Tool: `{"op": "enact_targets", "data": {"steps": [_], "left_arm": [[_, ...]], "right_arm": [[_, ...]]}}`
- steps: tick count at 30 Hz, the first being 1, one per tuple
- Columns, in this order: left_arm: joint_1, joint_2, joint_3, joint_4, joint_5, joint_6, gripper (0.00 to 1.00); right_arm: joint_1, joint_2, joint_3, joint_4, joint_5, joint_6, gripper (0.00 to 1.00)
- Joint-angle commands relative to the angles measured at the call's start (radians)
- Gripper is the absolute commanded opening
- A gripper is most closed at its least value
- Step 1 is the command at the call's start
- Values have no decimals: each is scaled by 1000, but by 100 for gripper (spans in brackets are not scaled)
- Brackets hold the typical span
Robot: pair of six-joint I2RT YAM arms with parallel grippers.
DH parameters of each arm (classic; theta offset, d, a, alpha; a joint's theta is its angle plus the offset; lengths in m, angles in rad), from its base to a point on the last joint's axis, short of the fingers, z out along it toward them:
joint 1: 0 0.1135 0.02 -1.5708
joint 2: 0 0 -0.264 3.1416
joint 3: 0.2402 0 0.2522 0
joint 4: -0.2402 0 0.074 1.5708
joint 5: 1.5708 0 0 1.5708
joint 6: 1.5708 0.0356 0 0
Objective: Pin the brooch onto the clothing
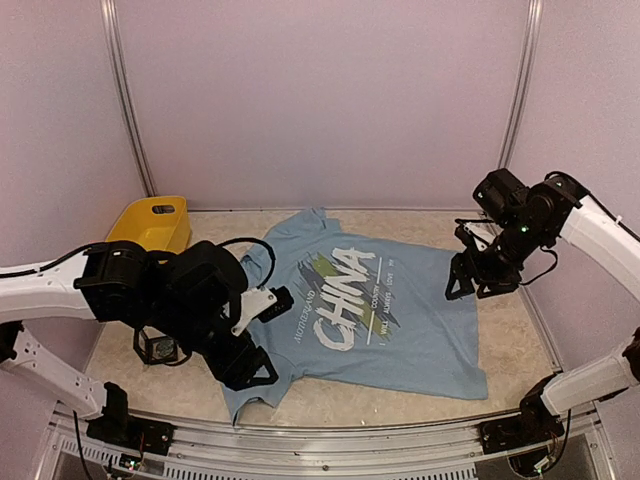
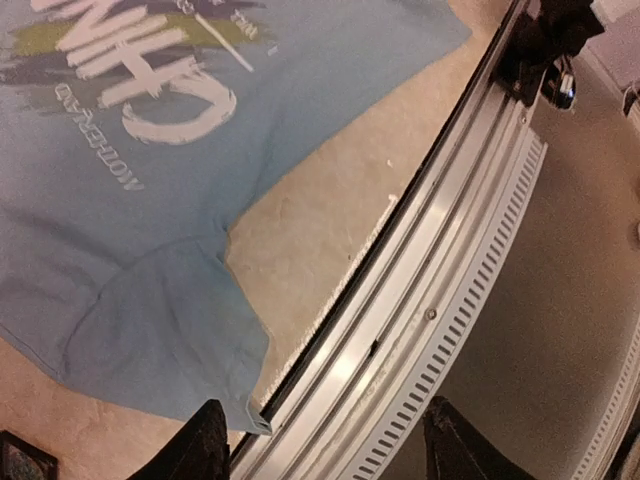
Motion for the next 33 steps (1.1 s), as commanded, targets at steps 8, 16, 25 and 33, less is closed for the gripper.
{"op": "enact_targets", "data": {"steps": [8, 16, 25, 33], "left_arm": [[487, -40, -132, 367, -269, 41, 33], [550, 229, -239, 508, -377, -7, 27], [553, 339, -247, 628, -348, -29, 27], [479, 414, -188, 628, -349, -30, 26]], "right_arm": [[-191, 232, -281, 689, 389, -104, 0], [-290, 584, -232, 844, 486, -192, 0], [-436, 887, 161, 800, 496, -309, 0], [-297, 838, 451, 657, 364, -378, 0]]}}
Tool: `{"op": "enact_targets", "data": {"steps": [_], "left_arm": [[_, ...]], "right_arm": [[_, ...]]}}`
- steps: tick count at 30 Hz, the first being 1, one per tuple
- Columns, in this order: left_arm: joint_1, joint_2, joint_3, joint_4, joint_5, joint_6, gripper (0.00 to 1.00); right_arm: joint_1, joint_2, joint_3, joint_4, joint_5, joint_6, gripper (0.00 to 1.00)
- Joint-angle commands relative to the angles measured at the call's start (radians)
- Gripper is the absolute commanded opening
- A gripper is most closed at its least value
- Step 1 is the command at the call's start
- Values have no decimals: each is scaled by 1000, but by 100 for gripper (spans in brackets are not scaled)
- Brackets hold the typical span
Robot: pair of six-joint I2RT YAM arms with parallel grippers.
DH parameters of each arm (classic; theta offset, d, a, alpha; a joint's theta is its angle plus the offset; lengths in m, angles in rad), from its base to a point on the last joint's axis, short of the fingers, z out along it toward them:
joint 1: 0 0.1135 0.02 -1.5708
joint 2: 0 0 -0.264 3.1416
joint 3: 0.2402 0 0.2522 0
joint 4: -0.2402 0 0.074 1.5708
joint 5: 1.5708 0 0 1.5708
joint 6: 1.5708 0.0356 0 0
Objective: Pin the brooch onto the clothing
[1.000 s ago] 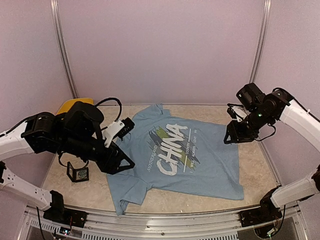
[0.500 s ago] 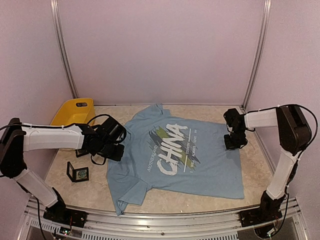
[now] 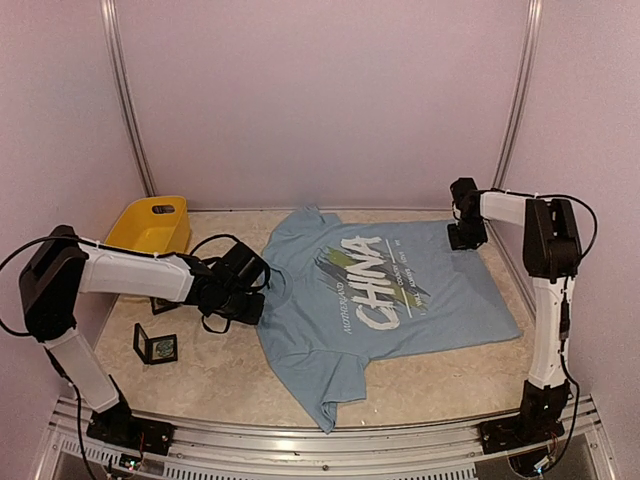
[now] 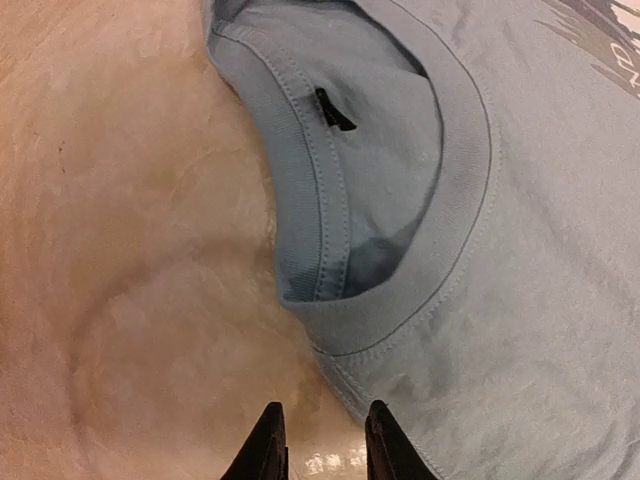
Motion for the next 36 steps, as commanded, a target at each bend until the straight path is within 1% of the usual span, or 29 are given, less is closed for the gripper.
{"op": "enact_targets", "data": {"steps": [1, 4, 5, 6, 8, 9, 11, 13, 14, 16, 18, 20, 23, 26, 30, 31, 32, 34, 35, 36], "left_arm": [[-62, 18, 40, 28, -1, -9, 26], [-86, 14, 30, 45, 13, -4, 26], [-86, 11, 18, 60, 26, -4, 26], [-84, 8, 3, 77, 36, -5, 26], [-74, 7, -18, 100, 48, -8, 26], [-70, 11, -21, 106, 54, -6, 26], [-67, 28, -21, 115, 61, 4, 26], [-67, 43, -25, 134, 53, 17, 26], [-66, 59, -30, 142, 38, 19, 27], [-58, 87, -29, 135, 23, 14, 26], [-62, 116, -26, 121, 24, 3, 26], [-79, 122, -36, 135, 35, -1, 26], [-101, 120, -49, 151, 39, -20, 27], [-106, 122, -47, 155, 51, -32, 27], [-108, 113, -43, 144, 33, -36, 27], [-107, 108, -45, 148, 32, -36, 27], [-106, 105, -48, 150, 34, -35, 27], [-102, 103, -47, 148, 36, -30, 27], [-98, 107, -44, 143, 33, -30, 27], [-93, 110, -43, 136, 30, -30, 27]], "right_arm": [[176, -217, -84, -20, -177, -81, 0], [358, -424, -335, 86, -431, -122, 0], [410, -485, -410, 115, -544, -121, 0], [463, -533, -484, 135, -593, -105, 3], [558, -610, -624, 178, -640, -47, 7], [604, -647, -676, 192, -649, -26, 11], [692, -694, -768, 227, -611, 19, 20], [754, -723, -852, 271, -575, 85, 36], [776, -724, -886, 287, -552, 139, 39], [801, -708, -928, 296, -540, 238, 40], [821, -684, -944, 289, -553, 304, 42], [849, -672, -959, 298, -563, 340, 43], [898, -661, -988, 373, -592, 372, 44], [918, -605, -985, 424, -629, 397, 40], [920, -566, -983, 425, -647, 397, 29], [920, -567, -985, 422, -650, 396, 25], [920, -571, -983, 407, -644, 397, 19], [920, -578, -975, 334, -607, 399, 5], [920, -583, -977, 296, -597, 402, 0], [920, -591, -982, 260, -593, 408, 0]]}}
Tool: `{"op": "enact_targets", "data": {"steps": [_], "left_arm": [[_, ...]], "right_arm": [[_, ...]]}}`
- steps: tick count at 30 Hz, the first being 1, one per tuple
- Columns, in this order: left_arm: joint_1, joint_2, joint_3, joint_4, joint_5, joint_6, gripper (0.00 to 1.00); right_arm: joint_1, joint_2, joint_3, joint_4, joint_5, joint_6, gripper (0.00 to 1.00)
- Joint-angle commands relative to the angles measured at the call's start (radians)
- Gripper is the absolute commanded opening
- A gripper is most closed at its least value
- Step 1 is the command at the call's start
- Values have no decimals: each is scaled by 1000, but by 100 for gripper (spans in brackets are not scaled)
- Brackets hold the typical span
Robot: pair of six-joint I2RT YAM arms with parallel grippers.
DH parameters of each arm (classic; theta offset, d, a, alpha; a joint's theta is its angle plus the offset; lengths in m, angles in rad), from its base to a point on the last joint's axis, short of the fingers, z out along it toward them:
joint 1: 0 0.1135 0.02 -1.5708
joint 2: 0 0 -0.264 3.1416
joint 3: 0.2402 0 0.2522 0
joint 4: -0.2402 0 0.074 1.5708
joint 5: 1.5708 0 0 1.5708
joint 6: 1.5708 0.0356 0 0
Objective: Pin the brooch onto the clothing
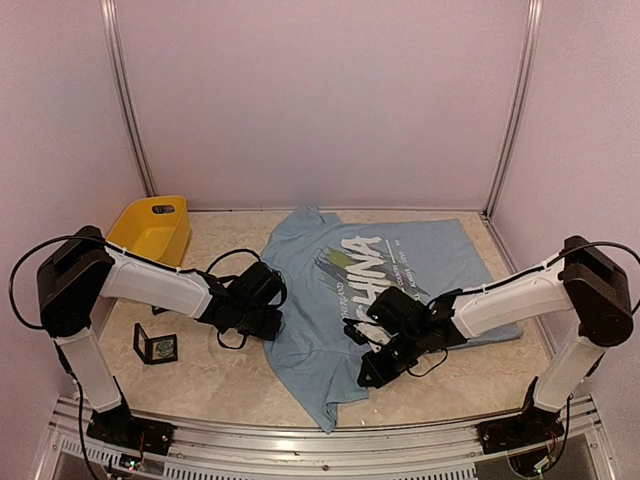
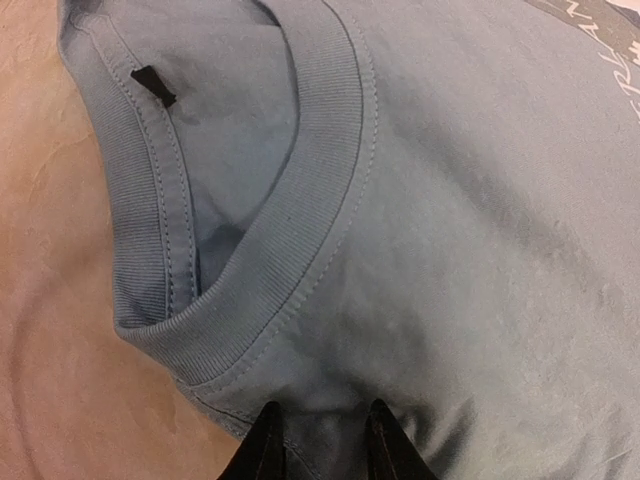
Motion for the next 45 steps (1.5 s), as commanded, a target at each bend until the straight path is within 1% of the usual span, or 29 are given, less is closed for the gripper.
{"op": "enact_targets", "data": {"steps": [1, 5, 9, 13, 14, 16, 19, 22, 24, 26, 29, 31, 36, 41, 45], "left_arm": [[15, 9, -12, -25, 5, -8, 27], [54, 39, -14, -36, 18, -1, 27], [64, 56, -11, -43, 12, 22, 27], [48, 39, -2, -39, 34, 50, 31], [38, 30, 5, -51, 42, 57, 32], [10, 1, 20, -92, 44, 68, 35], [-34, -58, 37, -192, 35, 66, 39], [-54, -139, 57, -321, -3, 32, 41], [-73, -175, 81, -361, -36, 11, 41], [-105, -180, 111, -350, -24, 19, 41], [-147, -142, 148, -317, 12, 13, 40], [-166, -102, 152, -293, 33, 5, 38], [-190, -24, 116, -268, 64, -19, 37], [-202, 3, 51, -253, 106, -48, 36], [-201, -34, 35, -257, 93, -60, 37]], "right_arm": [[5, -15, -20, -157, 26, 28, 0], [6, -91, -79, -217, -45, 52, 0], [5, -130, -104, -267, -91, 36, 0], [6, -144, -81, -274, -95, 11, 0], [6, -139, -58, -287, -90, -3, 2], [4, -128, 4, -352, -55, -34, 11], [-12, -143, 112, -475, 34, -95, 18], [-89, -188, 215, -546, 180, -148, 22], [-183, -210, 248, -507, 287, -174, 20], [-293, -207, 238, -417, 334, -196, 16], [-426, -156, 210, -283, 359, -210, 11], [-491, -95, 209, -219, 350, -223, 7], [-584, 48, 222, -152, 377, -253, 2], [-662, 97, 177, -91, 367, -247, 2], [-689, 112, 183, -75, 315, -258, 3]]}}
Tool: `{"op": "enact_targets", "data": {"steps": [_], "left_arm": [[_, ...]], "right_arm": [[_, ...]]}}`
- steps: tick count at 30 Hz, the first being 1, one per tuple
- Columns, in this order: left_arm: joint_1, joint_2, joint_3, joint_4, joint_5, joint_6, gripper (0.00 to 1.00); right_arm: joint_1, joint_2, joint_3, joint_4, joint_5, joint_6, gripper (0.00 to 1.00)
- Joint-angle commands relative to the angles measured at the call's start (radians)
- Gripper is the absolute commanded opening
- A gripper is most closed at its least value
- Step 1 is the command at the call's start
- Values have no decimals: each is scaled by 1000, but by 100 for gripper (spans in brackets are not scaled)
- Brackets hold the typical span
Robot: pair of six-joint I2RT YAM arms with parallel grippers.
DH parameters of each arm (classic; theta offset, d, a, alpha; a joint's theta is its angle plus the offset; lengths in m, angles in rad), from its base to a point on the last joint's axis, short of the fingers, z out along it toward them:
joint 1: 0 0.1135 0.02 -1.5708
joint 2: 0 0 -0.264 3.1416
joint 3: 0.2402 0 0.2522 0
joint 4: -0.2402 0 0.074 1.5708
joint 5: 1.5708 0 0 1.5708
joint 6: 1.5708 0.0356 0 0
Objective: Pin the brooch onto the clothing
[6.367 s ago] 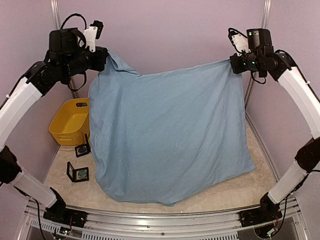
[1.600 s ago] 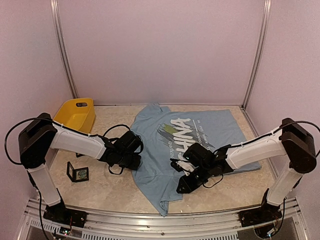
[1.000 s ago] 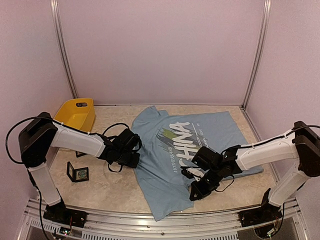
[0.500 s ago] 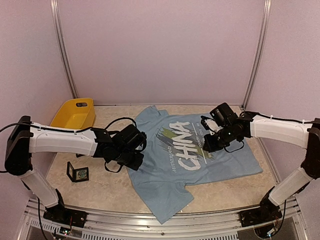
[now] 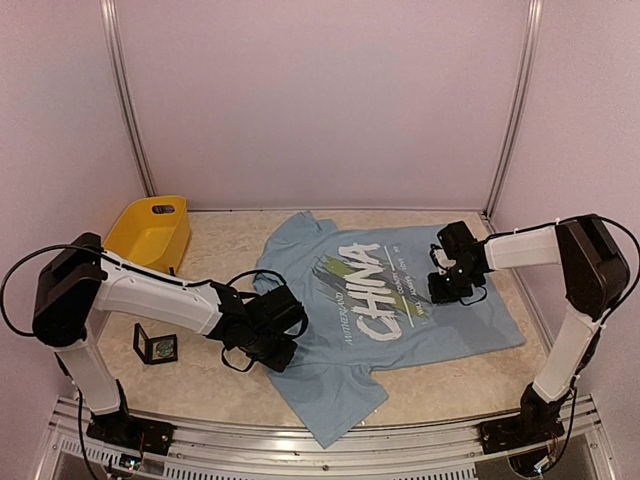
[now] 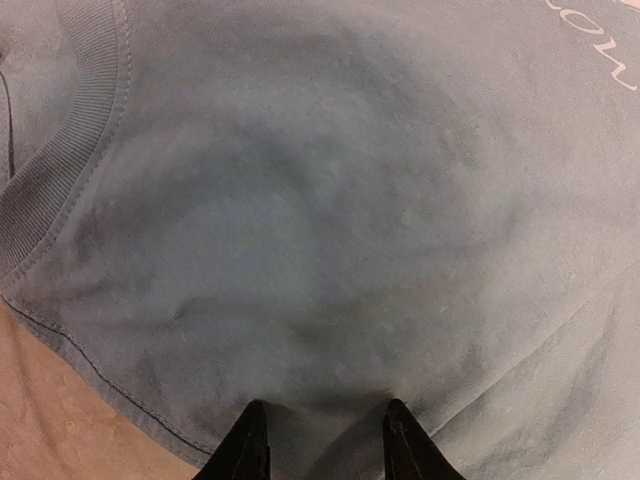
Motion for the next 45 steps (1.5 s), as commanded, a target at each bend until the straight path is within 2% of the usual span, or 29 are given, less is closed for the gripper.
{"op": "enact_targets", "data": {"steps": [1, 4, 8, 11, 15, 19, 25, 29, 34, 38, 42, 45], "left_arm": [[2, -39, -24, -26, -9, -23, 39], [67, -112, -5, -75, -96, -29, 44], [226, -222, -20, -100, -215, -86, 64], [372, -310, -55, -80, -250, -107, 76], [532, -361, -82, -41, -301, -159, 81], [608, -353, -88, -18, -355, -210, 82], [672, -306, -111, 8, -400, -286, 81], [686, -289, -136, 68, -397, -277, 79], [726, -219, -130, 113, -367, -253, 67], [727, -182, -122, 135, -367, -220, 54], [726, -157, -131, 169, -362, -206, 50], [726, -140, -130, 181, -377, -201, 43]], "right_arm": [[-31, 16, 9, 39, -33, -22, 4], [-30, -4, 47, 11, -34, -34, 11], [-24, -99, 67, 16, -96, -34, 24], [-6, -153, 69, 11, -111, -35, 34], [14, -187, 58, 1, -113, -25, 39], [30, -189, 45, -8, -97, -24, 41], [49, -177, 31, -9, -109, -17, 42], [59, -167, 35, -5, -110, -16, 42], [67, -148, 53, -17, -112, -18, 42], [74, -152, 57, -25, -106, -21, 43], [77, -153, 55, -33, -101, -26, 43], [77, -149, 55, -39, -97, -28, 44]]}}
